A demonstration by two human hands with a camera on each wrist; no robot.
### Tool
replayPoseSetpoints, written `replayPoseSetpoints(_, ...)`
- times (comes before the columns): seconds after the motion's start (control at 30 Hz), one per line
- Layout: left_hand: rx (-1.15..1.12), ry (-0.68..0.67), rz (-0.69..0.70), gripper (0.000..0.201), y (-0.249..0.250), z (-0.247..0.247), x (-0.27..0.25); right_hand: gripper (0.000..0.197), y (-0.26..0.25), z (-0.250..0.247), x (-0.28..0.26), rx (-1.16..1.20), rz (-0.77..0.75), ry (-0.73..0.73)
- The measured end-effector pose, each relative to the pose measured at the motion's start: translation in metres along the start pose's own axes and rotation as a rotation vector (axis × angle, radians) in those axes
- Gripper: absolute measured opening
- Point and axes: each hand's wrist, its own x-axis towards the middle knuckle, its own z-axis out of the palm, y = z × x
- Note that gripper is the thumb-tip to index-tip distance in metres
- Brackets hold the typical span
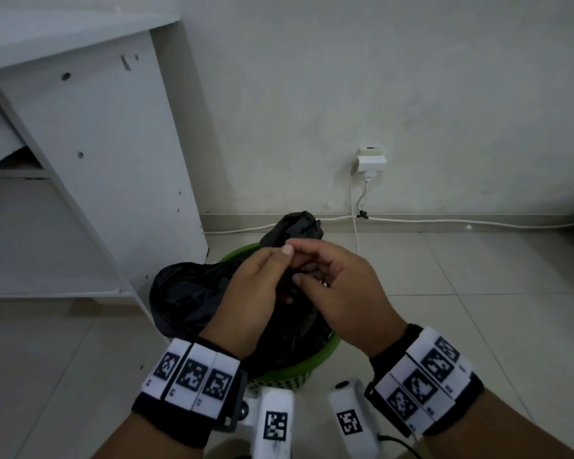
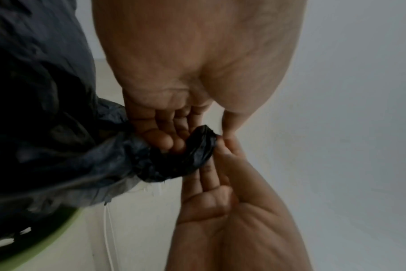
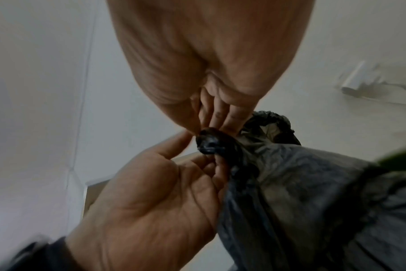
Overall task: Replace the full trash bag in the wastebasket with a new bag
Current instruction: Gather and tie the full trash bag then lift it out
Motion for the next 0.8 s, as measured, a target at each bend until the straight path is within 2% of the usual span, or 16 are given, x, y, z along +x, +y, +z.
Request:
replayPoseSetpoints(0.07, -0.019, 0.008, -0.032, 0.022, 0.001, 0.002, 0.003, 0.042, -0.001, 0.000, -0.002, 0.136, 0.092, 0.068)
replayPoseSetpoints(0.13, 0.003, 0.023, -0.003, 0.016, -0.004, 0.002, 0.004, 0.036, -0.001, 0.001, -0.004, 0.235, 0.196, 0.197)
replayPoseSetpoints(0.27, -0.067, 0.101, 0.017, 0.015, -0.012, 0.003, 0.002, 0.016, -0.001, 0.002, -0.003, 0.423, 0.423, 0.401)
replayPoseSetpoints(0.33, -0.128, 0.105, -0.014, 0.015, -0.014, 0.003, 0.002, 0.009, 0.000, 0.000, -0.002, 0.456, 0.576, 0.386)
replayPoseSetpoints(0.43, -0.135, 0.053, -0.060, 0.018, -0.015, 0.004, 0.000, 0.027, 0.005, -0.002, -0.001, 0.478, 0.707, 0.236)
replayPoseSetpoints(0.53, -0.124, -0.027, -0.120, 0.021, -0.016, 0.005, -0.004, 0.017, 0.001, -0.003, 0.002, 0.634, 0.623, 0.235)
replayPoseSetpoints(0.6, -0.118, -0.021, -0.147, 0.022, -0.016, 0.005, -0.006, 0.009, -0.003, -0.004, 0.005, 0.673, 0.530, 0.275)
replayPoseSetpoints(0.67, -0.117, 0.014, -0.139, 0.025, -0.017, 0.003, -0.006, 0.009, -0.004, -0.004, 0.005, 0.529, 0.366, 0.256)
replayPoseSetpoints(0.73, -0.168, 0.035, -0.100, 0.033, -0.013, 0.004, -0.005, 0.012, -0.007, -0.003, 0.003, 0.264, 0.172, 0.183)
replayPoseSetpoints(0.8, -0.266, -0.003, -0.102, 0.043, -0.007, 0.004, -0.003, 0.014, -0.012, -0.001, 0.000, 0.118, 0.045, 0.105)
